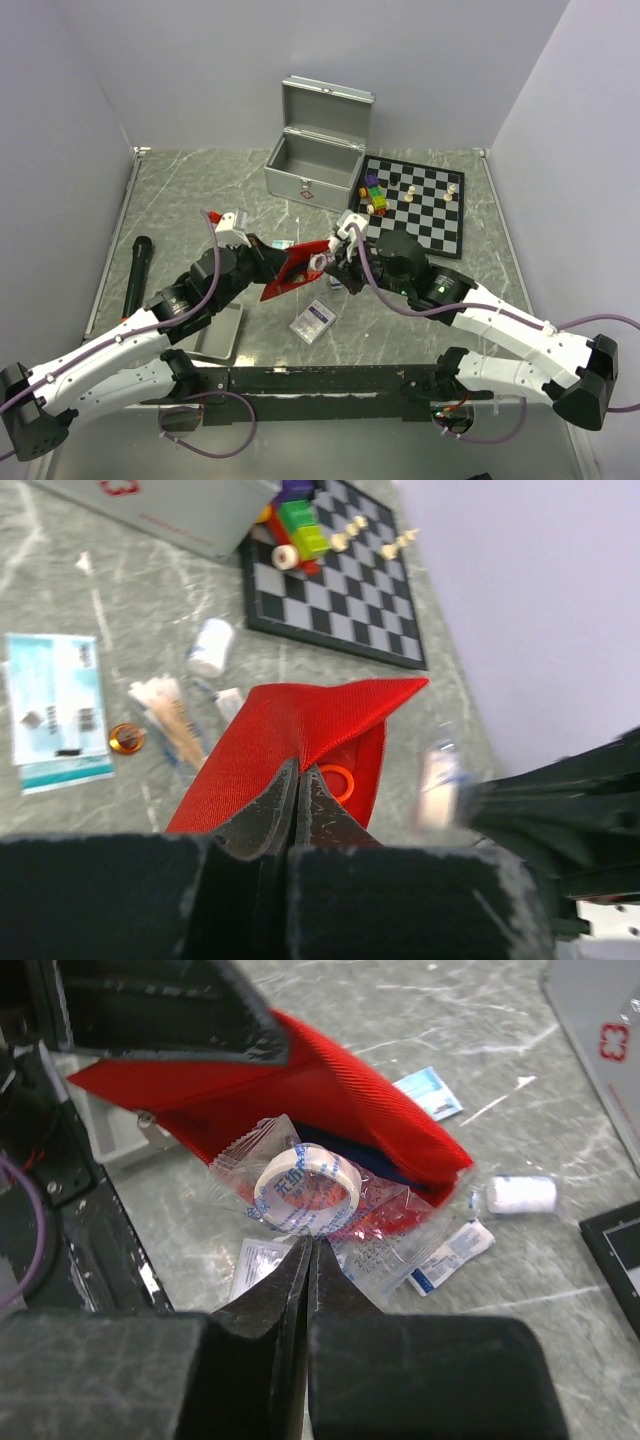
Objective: Organize the medicine kit
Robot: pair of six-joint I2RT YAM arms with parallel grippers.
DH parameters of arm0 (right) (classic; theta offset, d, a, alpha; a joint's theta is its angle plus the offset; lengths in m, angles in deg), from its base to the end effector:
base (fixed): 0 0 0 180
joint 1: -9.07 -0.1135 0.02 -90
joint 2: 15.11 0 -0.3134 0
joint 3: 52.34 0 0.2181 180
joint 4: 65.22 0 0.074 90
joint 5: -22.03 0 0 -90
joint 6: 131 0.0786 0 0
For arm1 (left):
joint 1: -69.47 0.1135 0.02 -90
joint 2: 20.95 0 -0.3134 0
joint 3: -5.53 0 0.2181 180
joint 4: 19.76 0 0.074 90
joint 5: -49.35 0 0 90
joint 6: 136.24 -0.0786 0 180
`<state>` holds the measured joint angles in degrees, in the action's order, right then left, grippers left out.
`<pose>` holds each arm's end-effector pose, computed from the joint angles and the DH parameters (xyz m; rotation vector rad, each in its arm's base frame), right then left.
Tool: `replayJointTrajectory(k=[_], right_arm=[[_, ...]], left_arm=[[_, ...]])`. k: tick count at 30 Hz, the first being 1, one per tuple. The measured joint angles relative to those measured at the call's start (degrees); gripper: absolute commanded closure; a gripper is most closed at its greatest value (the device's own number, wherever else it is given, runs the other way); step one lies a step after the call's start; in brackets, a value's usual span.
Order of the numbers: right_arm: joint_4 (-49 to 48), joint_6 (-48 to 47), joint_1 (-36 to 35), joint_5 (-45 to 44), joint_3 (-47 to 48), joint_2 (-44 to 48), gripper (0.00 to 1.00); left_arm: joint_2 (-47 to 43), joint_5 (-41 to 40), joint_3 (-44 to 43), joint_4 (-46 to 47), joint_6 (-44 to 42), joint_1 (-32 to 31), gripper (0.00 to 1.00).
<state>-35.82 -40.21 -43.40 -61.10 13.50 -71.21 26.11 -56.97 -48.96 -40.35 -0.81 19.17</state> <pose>0.1164 0.1670 0.3594 -0.9385 1.7458 0.7317 0.1245 -0.1154 0.3371 -0.1337 1.8869 -0.9247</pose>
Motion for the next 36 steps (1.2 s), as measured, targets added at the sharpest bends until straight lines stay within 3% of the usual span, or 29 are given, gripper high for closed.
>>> replayJointTrajectory(k=[21, 23, 26, 29, 36], right_arm=[[4.26, -7.28, -4.66, -0.92, 8.68, -11.37, 1.00], [5.14, -7.45, -4.68, -1.01, 8.68, -11.87, 0.79], [5.51, -7.58, -4.81, -1.05, 8.68, -11.82, 0.56], [5.57, -7.45, -5.05, -1.57, 8.68, -11.56, 0.48], [5.53, -5.46, -5.14, -3.41, 8.52, -6.38, 0.47]], left_arm=[[1.07, 6.45, -1.60, 1.77, -1.27, 0.24, 0.99], [0.81, 6.43, -1.60, 1.84, -1.29, 0.24, 0.99], [0.13, 6.40, -1.60, 1.90, -1.44, 0.24, 0.99], [-0.07, 6.40, -1.60, 2.16, -1.51, 0.24, 0.99], [-0.04, 5.51, -1.60, 2.23, -1.68, 0.24, 0.99]])
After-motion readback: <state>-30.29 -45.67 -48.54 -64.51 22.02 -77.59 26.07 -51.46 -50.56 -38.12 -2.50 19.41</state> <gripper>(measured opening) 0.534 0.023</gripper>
